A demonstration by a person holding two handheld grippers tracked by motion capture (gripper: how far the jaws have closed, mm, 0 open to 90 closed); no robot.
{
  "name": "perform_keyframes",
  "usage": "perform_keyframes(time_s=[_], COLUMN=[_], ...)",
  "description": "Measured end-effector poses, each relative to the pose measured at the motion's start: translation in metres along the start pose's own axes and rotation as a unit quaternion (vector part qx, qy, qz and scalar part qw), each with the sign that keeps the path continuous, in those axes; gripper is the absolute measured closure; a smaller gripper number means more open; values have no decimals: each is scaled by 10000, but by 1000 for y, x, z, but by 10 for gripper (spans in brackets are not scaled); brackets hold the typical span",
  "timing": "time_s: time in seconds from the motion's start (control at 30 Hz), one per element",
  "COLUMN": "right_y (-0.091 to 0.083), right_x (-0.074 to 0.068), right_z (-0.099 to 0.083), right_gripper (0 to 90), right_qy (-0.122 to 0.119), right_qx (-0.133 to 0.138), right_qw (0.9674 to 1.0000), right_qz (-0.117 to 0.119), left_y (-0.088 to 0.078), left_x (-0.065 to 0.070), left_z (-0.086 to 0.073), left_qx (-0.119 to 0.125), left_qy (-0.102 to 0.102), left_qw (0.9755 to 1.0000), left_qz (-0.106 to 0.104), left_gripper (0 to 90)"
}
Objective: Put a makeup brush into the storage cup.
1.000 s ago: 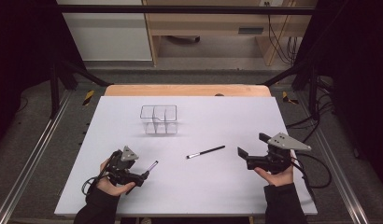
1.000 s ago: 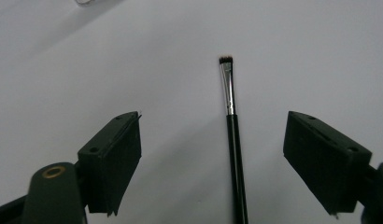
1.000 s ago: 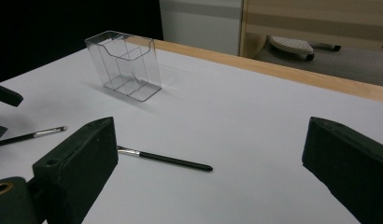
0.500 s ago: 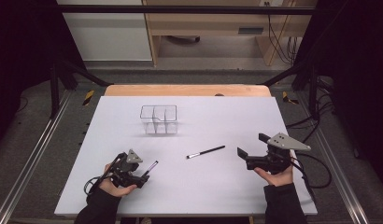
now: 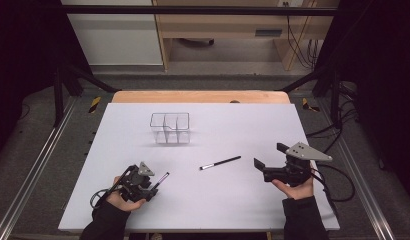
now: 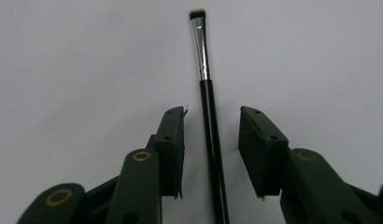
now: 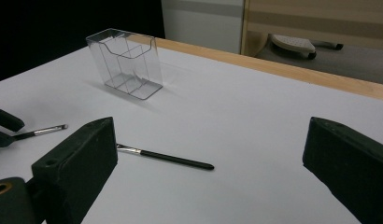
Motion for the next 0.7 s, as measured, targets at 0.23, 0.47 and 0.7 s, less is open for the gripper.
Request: perform_keyframes(time_s=[0.23, 0.47, 0.7], right_y=[0, 1, 1], right_x=[0, 0, 0], right_z=[0, 0, -1], right_gripper=[36, 37, 36], right_qy=[-3, -9, -8], right_qx=[-12, -22, -24], right_qw=[10000, 10000, 10000], right_qz=[-4, -3, -1], left_y=[1, 1, 1], left_x=[2, 2, 2], left_z=[-1, -1, -1], left_qx=[-128, -178, -185], left_qy=[-3, 10, 25], left_qw=[9999, 9998, 9997], left_qz=[-108, -122, -132], left_gripper=[713, 771, 812])
Point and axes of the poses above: each handheld gripper's, and its own axes: y roughly forward along the jaws, z roughly out of its top, x roughly to its right, the point moved 4 cm from there along y, roughly forward along the jaws, and after that the axes turned 7 degrees about -z, right-handed, at the moved point
